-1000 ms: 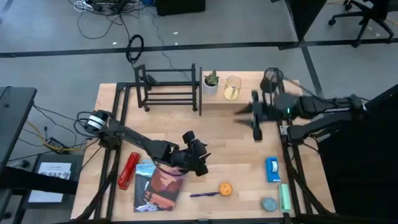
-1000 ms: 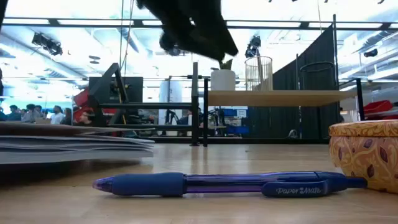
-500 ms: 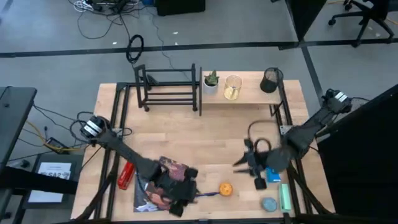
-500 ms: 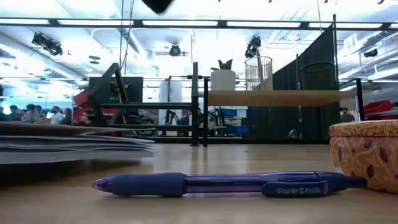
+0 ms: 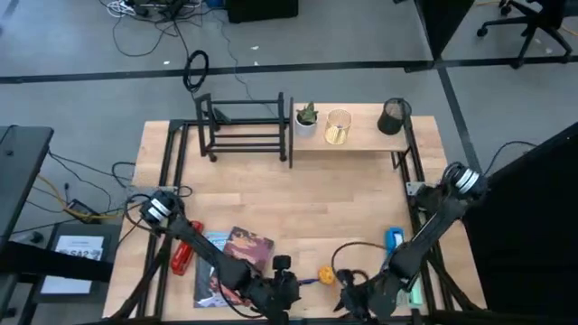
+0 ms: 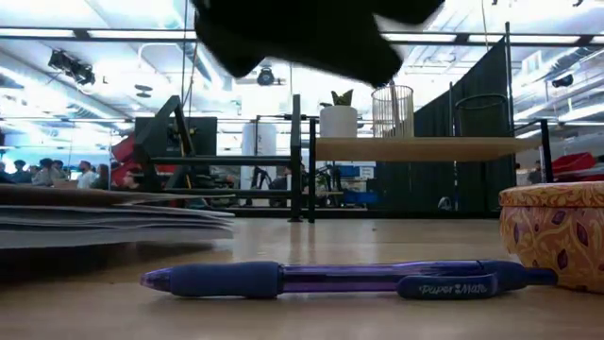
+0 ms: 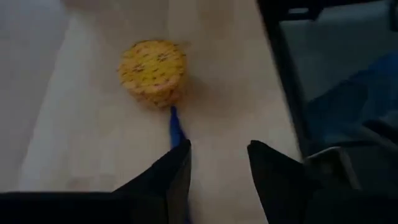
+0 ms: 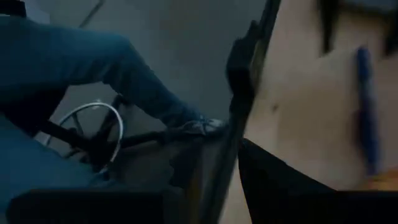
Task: Stock shelves
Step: Put the blue pen into the black pen organizer on the shelf
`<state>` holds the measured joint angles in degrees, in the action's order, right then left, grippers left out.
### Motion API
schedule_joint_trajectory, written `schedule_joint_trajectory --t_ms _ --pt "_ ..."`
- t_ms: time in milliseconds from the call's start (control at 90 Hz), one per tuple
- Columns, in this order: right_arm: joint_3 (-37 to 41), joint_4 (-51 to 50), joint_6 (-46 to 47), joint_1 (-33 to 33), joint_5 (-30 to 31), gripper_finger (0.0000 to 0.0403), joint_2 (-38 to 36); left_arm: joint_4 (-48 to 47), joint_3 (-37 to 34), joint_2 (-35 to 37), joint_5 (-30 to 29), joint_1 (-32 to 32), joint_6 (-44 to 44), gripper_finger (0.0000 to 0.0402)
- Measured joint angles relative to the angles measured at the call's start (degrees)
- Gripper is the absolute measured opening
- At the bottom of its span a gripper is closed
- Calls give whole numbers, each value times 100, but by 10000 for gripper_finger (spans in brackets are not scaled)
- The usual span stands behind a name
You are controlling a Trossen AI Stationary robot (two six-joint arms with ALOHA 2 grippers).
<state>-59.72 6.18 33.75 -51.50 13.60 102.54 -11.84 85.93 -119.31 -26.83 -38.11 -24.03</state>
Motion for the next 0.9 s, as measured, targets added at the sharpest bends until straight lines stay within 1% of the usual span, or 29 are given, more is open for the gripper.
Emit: schedule_joint_trajectory --t_ms 89,233,422,633,756,900 --pt "4 47 130 -98 29 73 104 13 0 -131 -65 2 100 143" --pt "2 124 182 -298 147 73 107 -43 -7 -541 91 17 -262 148" --pt "0 210 187 -482 396 73 87 3 -5 -772 -307 63 -1084 158" --pt "0 241 181 -571 484 73 88 -13 -5 -769 -463 84 -1158 158" --pt "0 240 172 -582 510 73 89 96 0 -900 -383 101 -1136 158" --pt "0 320 133 -582 574 73 89 451 11 -1138 -304 131 -1097 155"
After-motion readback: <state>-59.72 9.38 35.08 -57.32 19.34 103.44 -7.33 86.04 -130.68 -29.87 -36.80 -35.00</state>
